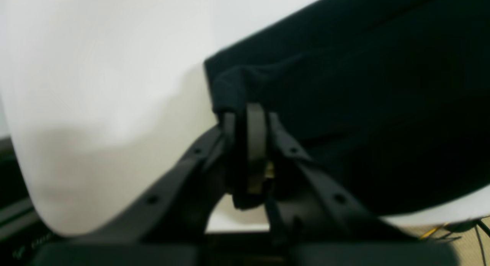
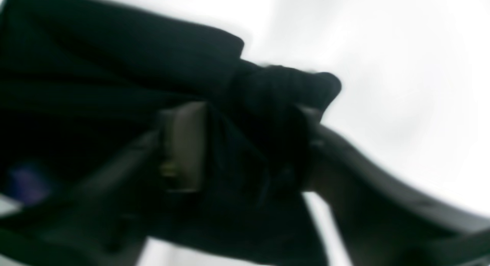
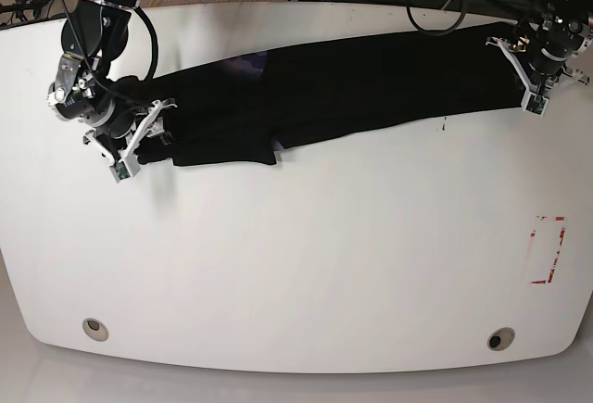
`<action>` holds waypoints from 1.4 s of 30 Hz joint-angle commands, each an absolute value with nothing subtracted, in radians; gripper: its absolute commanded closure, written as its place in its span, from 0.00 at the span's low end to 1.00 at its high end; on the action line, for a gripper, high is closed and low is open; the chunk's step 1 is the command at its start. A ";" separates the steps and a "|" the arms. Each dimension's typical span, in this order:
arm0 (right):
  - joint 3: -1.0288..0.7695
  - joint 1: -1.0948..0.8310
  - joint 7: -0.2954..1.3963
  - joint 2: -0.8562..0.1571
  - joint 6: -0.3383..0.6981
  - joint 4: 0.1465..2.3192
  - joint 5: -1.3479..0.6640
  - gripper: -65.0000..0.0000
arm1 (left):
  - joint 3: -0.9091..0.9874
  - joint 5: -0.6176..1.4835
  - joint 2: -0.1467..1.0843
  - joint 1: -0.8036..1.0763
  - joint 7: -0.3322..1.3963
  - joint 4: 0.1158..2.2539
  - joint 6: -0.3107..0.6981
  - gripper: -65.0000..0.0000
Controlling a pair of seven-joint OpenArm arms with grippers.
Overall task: Fold the T-shirt properly
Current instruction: 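Lift the hem and fold it over toward the collar edge with both grippers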
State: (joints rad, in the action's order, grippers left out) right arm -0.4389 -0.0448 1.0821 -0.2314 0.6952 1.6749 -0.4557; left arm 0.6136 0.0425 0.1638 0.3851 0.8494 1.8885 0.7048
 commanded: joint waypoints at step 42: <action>-0.384 0.182 1.164 -0.179 0.698 1.523 -0.467 1.00 | 0.598 0.045 0.177 0.338 0.837 1.851 0.698 0.54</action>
